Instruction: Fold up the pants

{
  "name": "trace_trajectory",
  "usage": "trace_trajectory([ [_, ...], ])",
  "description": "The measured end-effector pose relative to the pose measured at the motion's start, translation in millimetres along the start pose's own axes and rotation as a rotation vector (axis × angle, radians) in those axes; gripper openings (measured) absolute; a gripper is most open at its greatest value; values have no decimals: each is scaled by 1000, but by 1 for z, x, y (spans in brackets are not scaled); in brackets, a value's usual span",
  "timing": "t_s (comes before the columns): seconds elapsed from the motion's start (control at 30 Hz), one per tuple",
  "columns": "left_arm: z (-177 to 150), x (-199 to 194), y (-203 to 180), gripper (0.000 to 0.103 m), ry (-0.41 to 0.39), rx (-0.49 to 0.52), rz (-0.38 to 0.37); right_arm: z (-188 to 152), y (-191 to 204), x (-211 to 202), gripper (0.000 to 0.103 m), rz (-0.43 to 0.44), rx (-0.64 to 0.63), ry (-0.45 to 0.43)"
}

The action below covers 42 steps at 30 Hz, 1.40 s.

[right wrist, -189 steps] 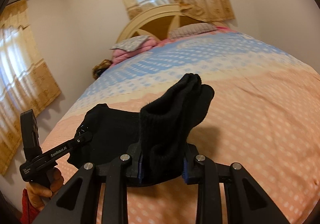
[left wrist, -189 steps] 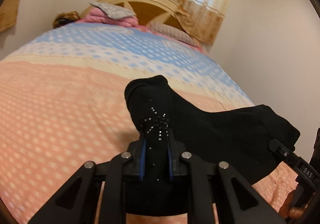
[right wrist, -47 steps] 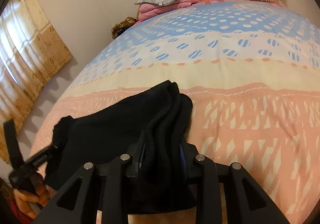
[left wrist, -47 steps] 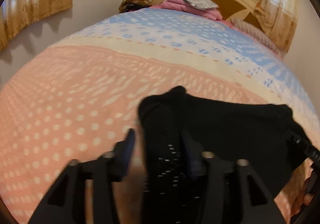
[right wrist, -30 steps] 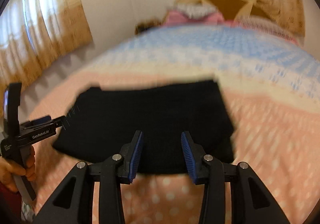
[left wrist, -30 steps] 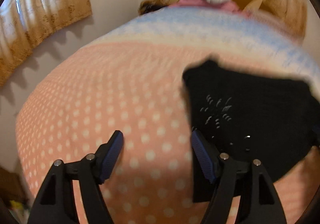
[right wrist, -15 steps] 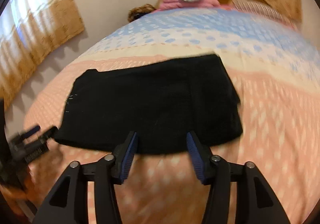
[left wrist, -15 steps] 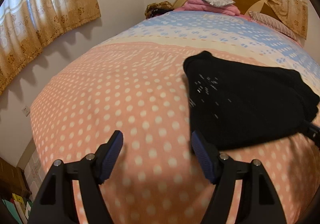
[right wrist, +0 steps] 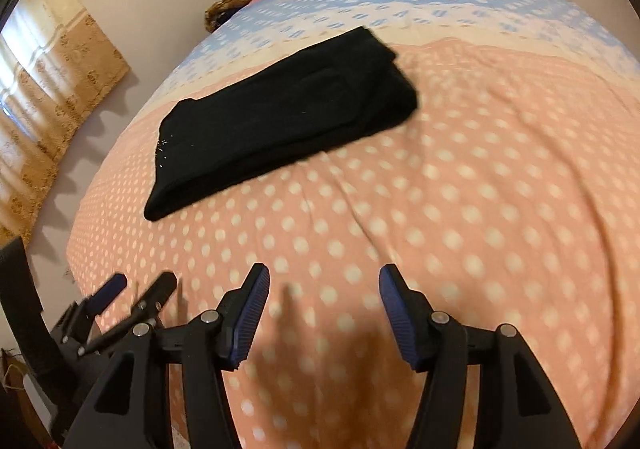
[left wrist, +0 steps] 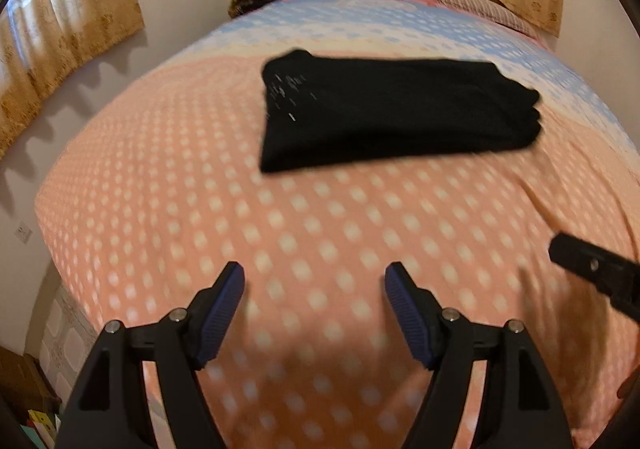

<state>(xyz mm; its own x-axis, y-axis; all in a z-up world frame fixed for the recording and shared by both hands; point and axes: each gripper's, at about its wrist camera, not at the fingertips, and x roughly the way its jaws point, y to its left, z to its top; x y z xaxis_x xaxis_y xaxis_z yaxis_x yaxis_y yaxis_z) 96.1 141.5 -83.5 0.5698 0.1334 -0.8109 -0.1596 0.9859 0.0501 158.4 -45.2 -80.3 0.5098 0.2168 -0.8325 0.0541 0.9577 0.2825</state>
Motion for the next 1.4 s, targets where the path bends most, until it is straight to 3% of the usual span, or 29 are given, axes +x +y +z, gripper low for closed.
trace_trajectory([
  [0.1,-13,-17,-9,76,-6,38,-20,-11,-6,-14,59,-15,36,-27],
  [0.23,-23,-44,-11,77,-88,38,-16,-28,-7,-38,59,-41,57,-121],
  [0.5,-17,-99,-8,97,-315,-12,-10,-45,13,-105,60,-28,-26,-373],
  [0.57,-17,-109,-6,100,-363,-19,-5,-48,16,-127,63,-38,-36,-462],
  [0.63,-16,-117,-4,101,-395,-27,-7,-53,17,-143,76,-44,-36,-538],
  [0.73,-16,-123,-2,102,-414,-42,-10,-59,18,-162,77,-45,-29,-627],
  [1.17,-18,-150,3,103,-488,-72,-4,-72,33,-184,77,-37,-66,-666],
  [1.4,-20,-160,-3,103,-533,-29,31,-73,31,-184,77,-47,-54,-654],
])
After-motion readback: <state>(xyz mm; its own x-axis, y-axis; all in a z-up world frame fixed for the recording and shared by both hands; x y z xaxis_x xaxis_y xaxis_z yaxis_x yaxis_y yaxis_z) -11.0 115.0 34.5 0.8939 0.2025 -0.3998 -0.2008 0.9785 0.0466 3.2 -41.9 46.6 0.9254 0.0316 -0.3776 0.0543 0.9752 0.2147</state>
